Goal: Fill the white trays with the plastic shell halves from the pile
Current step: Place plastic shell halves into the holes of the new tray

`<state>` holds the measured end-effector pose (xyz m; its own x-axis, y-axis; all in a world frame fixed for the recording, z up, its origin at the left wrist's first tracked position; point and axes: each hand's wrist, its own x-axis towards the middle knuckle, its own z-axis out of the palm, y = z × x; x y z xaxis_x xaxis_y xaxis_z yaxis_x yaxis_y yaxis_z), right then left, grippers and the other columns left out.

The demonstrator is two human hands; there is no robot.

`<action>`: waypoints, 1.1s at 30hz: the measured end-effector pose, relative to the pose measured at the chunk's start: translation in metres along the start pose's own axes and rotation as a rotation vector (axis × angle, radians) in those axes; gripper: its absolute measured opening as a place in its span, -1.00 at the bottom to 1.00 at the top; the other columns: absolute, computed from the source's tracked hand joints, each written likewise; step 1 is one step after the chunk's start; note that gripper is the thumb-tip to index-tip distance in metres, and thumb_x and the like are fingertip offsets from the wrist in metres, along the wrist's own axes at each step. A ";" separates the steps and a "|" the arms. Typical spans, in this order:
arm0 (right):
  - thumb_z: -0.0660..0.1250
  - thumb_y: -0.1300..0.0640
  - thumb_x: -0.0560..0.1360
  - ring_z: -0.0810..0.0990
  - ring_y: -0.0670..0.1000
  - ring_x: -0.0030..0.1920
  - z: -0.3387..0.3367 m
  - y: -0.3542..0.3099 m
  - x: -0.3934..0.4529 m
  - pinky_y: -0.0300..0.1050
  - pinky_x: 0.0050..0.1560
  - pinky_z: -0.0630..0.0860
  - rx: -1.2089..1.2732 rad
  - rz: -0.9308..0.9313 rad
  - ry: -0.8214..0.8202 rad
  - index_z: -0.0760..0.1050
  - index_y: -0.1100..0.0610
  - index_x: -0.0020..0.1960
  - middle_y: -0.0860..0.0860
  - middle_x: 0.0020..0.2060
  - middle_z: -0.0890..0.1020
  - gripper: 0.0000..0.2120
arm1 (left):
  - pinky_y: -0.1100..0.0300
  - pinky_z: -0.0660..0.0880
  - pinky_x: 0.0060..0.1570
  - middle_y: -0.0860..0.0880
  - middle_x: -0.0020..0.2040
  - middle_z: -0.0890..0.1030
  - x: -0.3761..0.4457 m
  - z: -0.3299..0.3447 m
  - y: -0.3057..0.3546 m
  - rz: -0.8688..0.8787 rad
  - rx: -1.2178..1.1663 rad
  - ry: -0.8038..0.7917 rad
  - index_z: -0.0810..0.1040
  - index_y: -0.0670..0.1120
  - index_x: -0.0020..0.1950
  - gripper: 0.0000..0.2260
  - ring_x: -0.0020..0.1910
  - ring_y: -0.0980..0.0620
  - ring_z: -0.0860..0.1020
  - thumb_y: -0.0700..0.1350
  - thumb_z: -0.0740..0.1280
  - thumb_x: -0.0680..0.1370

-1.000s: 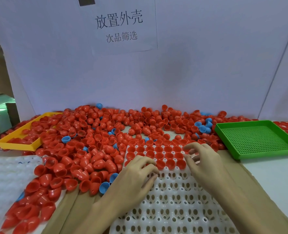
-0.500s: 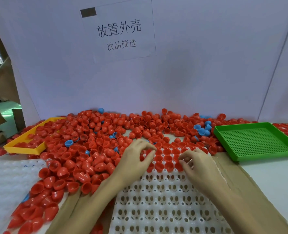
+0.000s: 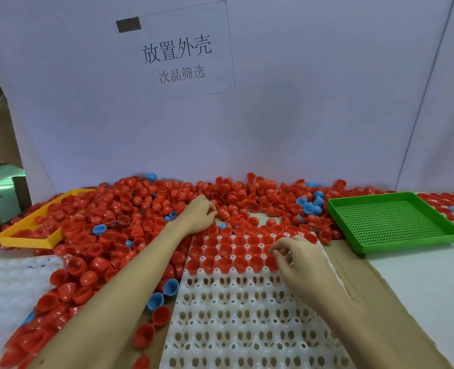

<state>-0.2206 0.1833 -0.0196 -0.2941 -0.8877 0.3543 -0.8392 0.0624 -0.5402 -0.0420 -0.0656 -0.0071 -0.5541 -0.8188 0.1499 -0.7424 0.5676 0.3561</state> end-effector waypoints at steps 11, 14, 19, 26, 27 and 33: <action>0.30 0.14 0.66 0.56 -0.16 -0.02 -0.004 -0.004 0.001 -0.24 0.04 0.51 -0.003 0.016 -0.006 0.66 -0.01 0.08 -0.13 -0.04 0.61 -0.84 | 0.26 0.60 0.14 0.06 0.09 0.70 -0.087 -0.016 0.035 0.019 -0.809 0.299 0.65 0.02 0.11 -0.73 0.09 0.14 0.66 -0.17 0.60 0.47; 0.29 0.16 0.67 0.57 -0.17 0.01 -0.008 -0.009 0.000 -0.28 0.03 0.52 0.003 0.026 0.004 0.64 0.01 0.16 -0.12 0.01 0.62 -0.83 | 0.26 0.60 0.12 0.00 0.02 0.73 -0.121 -0.006 0.048 0.039 -0.900 0.240 0.66 -0.05 0.07 -0.81 0.05 0.07 0.69 -0.20 0.57 0.50; 0.40 0.05 0.63 0.71 -0.10 0.00 -0.020 -0.026 -0.004 -0.09 0.02 0.70 0.583 0.015 -0.263 0.58 -0.12 0.29 -0.08 0.00 0.70 -0.75 | 0.23 0.62 -0.02 -0.05 -0.06 0.74 -0.158 0.004 0.064 0.010 -1.052 0.143 0.70 -0.02 -0.04 -0.89 -0.05 -0.04 0.72 -0.23 0.53 0.54; 0.51 0.03 0.55 0.73 -0.04 0.00 -0.001 -0.037 -0.014 -0.05 0.02 0.71 0.595 -0.079 -0.389 0.52 -0.19 0.34 -0.05 0.06 0.65 -0.59 | 0.19 0.65 -0.12 -0.07 -0.06 0.71 -0.172 0.007 0.073 -0.002 -0.991 0.150 0.66 -0.10 0.00 -0.89 -0.10 -0.08 0.74 -0.30 0.49 0.56; 0.50 0.11 0.57 0.74 -0.01 -0.03 0.000 -0.036 -0.014 -0.03 0.00 0.71 0.617 -0.069 -0.377 0.53 -0.15 0.32 -0.02 0.04 0.65 -0.62 | 0.17 0.66 -0.09 -0.07 -0.06 0.71 -0.173 0.005 0.073 0.002 -1.001 0.141 0.66 -0.10 0.00 -0.90 -0.08 -0.10 0.74 -0.29 0.49 0.56; 0.42 0.11 0.63 0.77 0.06 -0.05 -0.012 -0.035 -0.012 -0.10 -0.04 0.70 0.795 -0.004 -0.407 0.65 -0.01 0.23 0.00 -0.03 0.74 -0.81 | 0.13 0.67 -0.07 -0.06 -0.03 0.73 -0.176 0.002 0.073 0.001 -1.058 0.103 0.69 -0.14 0.03 -0.94 -0.09 -0.12 0.75 -0.24 0.50 0.57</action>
<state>-0.1932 0.1972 0.0037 0.0202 -0.9899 0.1403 -0.2304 -0.1411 -0.9628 0.0007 0.1199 -0.0093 -0.4835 -0.8497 0.2101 -0.0089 0.2448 0.9695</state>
